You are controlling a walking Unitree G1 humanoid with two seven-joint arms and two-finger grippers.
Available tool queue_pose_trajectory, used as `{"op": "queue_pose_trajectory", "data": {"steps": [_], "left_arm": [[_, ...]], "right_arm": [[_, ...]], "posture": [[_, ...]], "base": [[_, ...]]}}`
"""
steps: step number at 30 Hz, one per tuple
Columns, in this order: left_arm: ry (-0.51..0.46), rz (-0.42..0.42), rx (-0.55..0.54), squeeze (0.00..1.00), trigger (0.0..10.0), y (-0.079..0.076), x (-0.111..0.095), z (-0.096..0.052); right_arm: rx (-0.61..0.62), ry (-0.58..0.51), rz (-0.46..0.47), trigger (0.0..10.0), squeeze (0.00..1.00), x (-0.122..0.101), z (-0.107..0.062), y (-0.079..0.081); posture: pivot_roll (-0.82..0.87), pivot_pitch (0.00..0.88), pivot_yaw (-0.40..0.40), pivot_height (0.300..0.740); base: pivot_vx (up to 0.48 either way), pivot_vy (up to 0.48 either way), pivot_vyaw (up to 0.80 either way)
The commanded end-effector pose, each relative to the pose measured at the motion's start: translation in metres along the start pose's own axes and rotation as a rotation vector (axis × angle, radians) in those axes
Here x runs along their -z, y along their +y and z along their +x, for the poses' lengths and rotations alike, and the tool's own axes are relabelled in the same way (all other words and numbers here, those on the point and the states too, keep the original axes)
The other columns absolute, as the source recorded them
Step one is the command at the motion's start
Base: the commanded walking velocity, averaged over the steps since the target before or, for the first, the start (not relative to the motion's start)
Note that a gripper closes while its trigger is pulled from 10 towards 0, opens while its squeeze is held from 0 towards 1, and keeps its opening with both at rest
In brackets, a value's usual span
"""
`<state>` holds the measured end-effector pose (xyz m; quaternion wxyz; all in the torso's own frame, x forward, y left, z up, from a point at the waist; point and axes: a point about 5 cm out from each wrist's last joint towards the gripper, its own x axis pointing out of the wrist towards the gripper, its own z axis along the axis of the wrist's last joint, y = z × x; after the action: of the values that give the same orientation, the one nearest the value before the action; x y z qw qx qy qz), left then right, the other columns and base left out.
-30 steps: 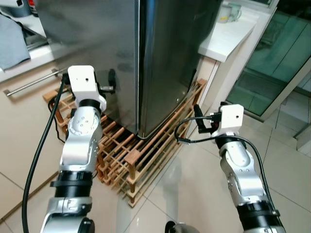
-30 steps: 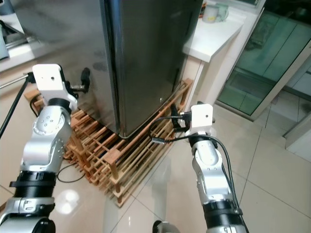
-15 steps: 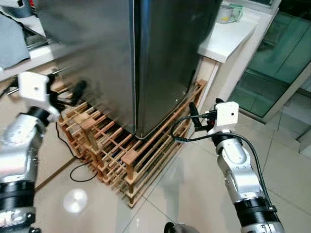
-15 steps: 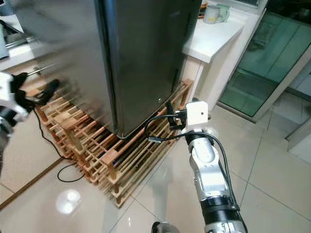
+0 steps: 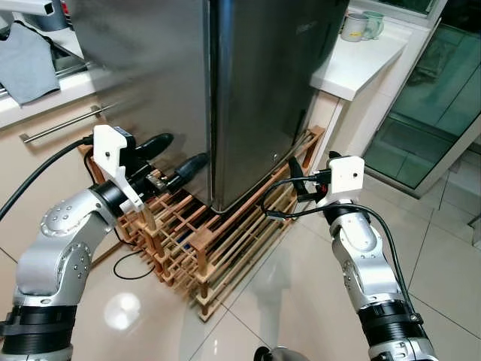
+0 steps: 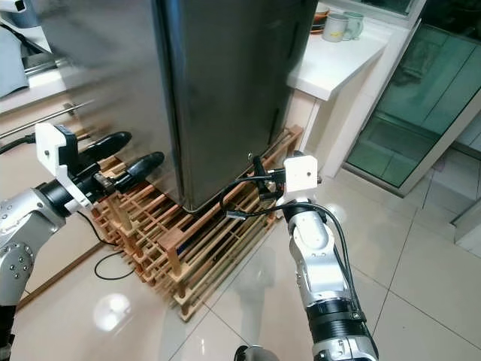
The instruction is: Restocking fridge
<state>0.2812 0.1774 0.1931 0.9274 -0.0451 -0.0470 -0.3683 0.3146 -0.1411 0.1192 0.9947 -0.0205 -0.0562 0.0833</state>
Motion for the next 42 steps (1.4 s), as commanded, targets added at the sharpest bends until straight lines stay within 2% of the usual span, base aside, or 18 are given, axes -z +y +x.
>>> {"op": "queue_pose_trajectory", "data": {"steps": [1, 4, 5, 6, 7, 13, 24, 32, 42], "left_arm": [[-0.004, 0.000, 0.025, 0.00, 10.0, -0.006, -0.003, 0.004], [-0.015, 0.000, -0.006, 0.00, 10.0, -0.004, -0.003, 0.012], [-0.025, 0.010, -0.068, 0.00, 10.0, 0.000, -0.002, 0.019], [-0.025, 0.010, -0.068, 0.00, 10.0, 0.000, -0.002, 0.019], [-0.033, 0.021, -0.125, 0.00, 10.0, 0.003, 0.001, 0.025], [-0.022, 0.031, -0.234, 0.00, 10.0, 0.010, 0.009, 0.036], [-0.044, 0.036, -0.230, 0.00, 10.0, 0.008, 0.011, 0.048], [-0.065, 0.022, -0.163, 0.00, 10.0, -0.004, 0.010, 0.057], [-0.054, 0.009, -0.145, 0.00, 10.0, -0.009, 0.018, 0.070]], "right_arm": [[0.014, -0.003, 0.003, 10.0, 0.00, 0.001, -0.001, -0.004], [0.012, -0.002, 0.002, 10.0, 0.00, 0.002, -0.001, -0.003], [0.008, -0.004, 0.002, 10.0, 0.00, 0.001, -0.001, -0.002], [0.008, -0.004, 0.002, 10.0, 0.00, 0.001, -0.001, -0.002], [0.007, -0.005, 0.001, 10.0, 0.00, 0.001, -0.001, -0.002], [0.012, -0.003, 0.000, 10.0, 0.00, 0.002, -0.004, -0.004], [0.008, 0.004, 0.003, 10.0, 0.00, 0.005, -0.007, -0.002], [0.006, 0.009, -0.004, 10.0, 0.00, 0.006, -0.007, -0.003], [0.010, 0.010, -0.004, 10.0, 0.00, 0.007, -0.008, -0.002]], "posture": [[-0.01, 0.000, -0.037, 0.740], [-0.01, 0.000, -0.039, 0.740], [-0.01, 0.000, -0.039, 0.740], [-0.01, 0.000, -0.039, 0.740], [-0.02, 0.000, -0.038, 0.740], [-0.03, 0.000, -0.034, 0.740], [-0.04, 0.000, -0.027, 0.740], [-0.04, 0.000, -0.024, 0.740], [-0.05, 0.000, -0.016, 0.740]], "base": [[0.000, 0.000, 0.00], [0.000, 0.000, 0.00], [0.000, 0.000, 0.00], [0.000, 0.000, 0.00], [0.000, 0.000, 0.00], [0.000, 0.000, 0.00], [0.000, 0.000, 0.00], [0.000, 0.000, 0.00], [0.000, 0.000, 0.00]]}}
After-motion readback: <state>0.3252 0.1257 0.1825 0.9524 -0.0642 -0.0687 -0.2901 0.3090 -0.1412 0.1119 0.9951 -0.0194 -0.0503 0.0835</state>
